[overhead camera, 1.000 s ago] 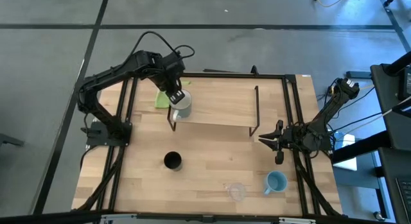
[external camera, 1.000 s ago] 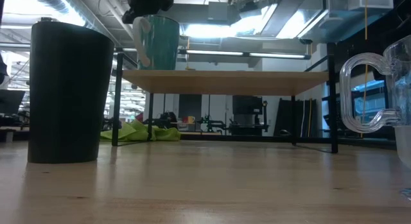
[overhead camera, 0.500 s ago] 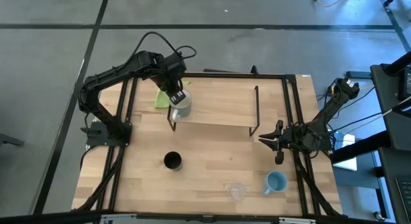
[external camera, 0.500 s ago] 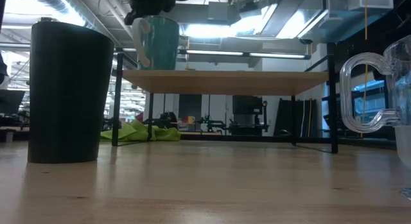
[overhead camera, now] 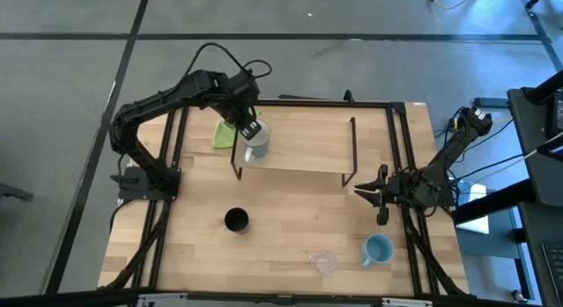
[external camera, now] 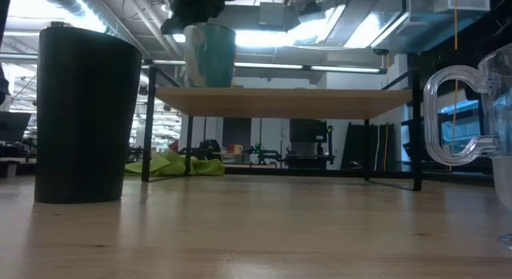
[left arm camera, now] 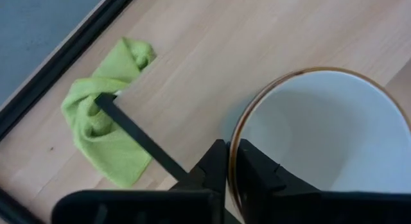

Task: Stack small to large cups/mugs on shelf
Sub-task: Adjust the blue mug

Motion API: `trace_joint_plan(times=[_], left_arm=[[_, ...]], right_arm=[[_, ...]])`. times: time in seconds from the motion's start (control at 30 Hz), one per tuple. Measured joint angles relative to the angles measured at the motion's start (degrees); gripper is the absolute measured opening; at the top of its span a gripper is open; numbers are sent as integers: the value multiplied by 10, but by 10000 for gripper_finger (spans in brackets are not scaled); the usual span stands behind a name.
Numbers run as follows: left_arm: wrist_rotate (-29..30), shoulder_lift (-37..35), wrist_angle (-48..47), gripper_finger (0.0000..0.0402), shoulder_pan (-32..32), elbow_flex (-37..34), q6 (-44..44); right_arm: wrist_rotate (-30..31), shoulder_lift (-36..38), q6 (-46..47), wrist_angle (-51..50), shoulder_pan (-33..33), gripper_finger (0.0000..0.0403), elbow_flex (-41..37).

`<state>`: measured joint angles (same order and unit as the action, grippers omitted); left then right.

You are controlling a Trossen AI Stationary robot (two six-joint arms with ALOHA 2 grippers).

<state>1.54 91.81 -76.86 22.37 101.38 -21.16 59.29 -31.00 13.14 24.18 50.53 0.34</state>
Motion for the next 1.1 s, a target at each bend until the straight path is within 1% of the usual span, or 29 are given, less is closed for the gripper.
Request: trace_joint_plan(times=[0.23,0.3,0.47,0.6,0.7,0.9,1.1], left_arm=[[-21,12,48,18,-7,1,-24],[-27,15,45,17,-7,11,-27],[-20,13,59,17,-7,37,-40],[-11,19,49,17,-7,36,-40],[-11,32,60,17,-11,36,-41],[-33,56,105,16,-21,37,-38],[-40,59,111,16,-18,37,-36]], right_arm=[[0,0,0,0,0,72,0],[0,0,1,0,0,72,0],[0,0,1,0,0,72,0],[0,0,0,0,0,72,0],[0,0,0,0,0,72,0],[0,0,-1,0,0,72,0],[-4,0,0,0,0,72,0]])
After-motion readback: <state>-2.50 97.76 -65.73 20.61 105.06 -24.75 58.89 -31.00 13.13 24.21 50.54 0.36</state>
